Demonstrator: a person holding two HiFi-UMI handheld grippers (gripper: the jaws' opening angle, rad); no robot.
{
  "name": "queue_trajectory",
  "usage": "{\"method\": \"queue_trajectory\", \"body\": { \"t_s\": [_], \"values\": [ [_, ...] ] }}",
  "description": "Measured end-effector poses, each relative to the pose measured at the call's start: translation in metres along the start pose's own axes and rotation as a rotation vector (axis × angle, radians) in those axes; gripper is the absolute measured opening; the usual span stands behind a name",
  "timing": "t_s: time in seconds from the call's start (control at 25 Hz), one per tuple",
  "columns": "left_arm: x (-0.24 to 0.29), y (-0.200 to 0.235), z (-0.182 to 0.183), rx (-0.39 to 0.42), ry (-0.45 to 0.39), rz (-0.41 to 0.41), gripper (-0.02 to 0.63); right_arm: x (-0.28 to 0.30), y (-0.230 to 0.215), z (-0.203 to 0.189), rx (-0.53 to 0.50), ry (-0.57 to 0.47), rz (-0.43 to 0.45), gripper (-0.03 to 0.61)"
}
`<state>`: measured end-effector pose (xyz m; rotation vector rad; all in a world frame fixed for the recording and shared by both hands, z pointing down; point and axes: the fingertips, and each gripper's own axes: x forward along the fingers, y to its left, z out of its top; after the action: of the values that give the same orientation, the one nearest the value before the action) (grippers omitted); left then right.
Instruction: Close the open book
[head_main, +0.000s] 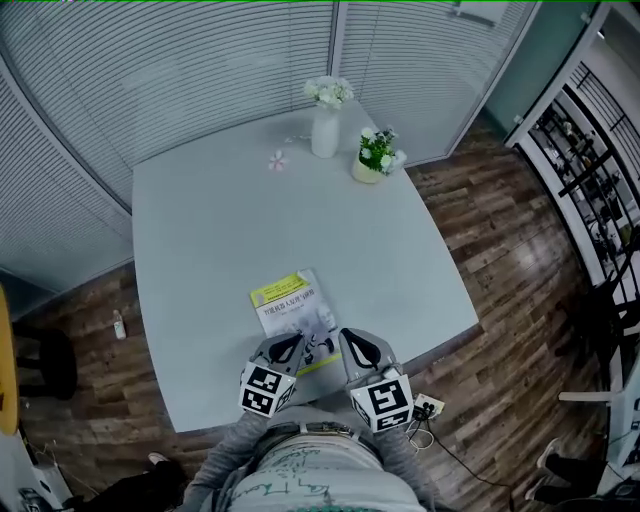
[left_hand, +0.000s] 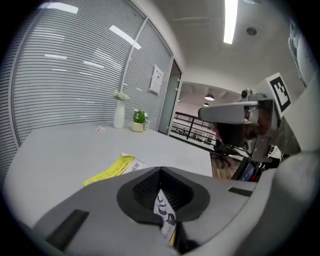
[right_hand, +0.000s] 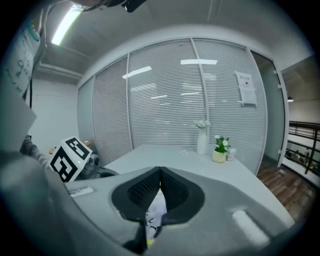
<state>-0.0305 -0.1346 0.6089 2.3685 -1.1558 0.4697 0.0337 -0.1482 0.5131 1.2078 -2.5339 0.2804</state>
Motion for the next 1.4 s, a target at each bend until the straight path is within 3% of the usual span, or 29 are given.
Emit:
{"method": "queue_trajectory", "body": {
  "t_s": [0.4,0.72,1.08,1.4],
  "values": [
    [-0.067,-0.002,0.066,0.036,-0.237,0.061,-0.002,0.020,0.058,0.031,-0.044,-0.086,0.149,0.002],
    [-0.108,-0.004,0.116,0.055,-0.387,0.134,-0.002,0.020,0.085,0.076,-0.089,-0.182,0.214,0.002],
    [-0.125,-0.001,0.140,0.121,-0.463,0.205,-0.002,0.019,0.095,0.097,-0.136,-0.216,0.236,0.002],
    [-0.122,0.001,0.141,0.129,-0.457,0.210,-0.002,0.021,0.099,0.100,-0.128,-0.202,0.247,0.002]
  ]
}}
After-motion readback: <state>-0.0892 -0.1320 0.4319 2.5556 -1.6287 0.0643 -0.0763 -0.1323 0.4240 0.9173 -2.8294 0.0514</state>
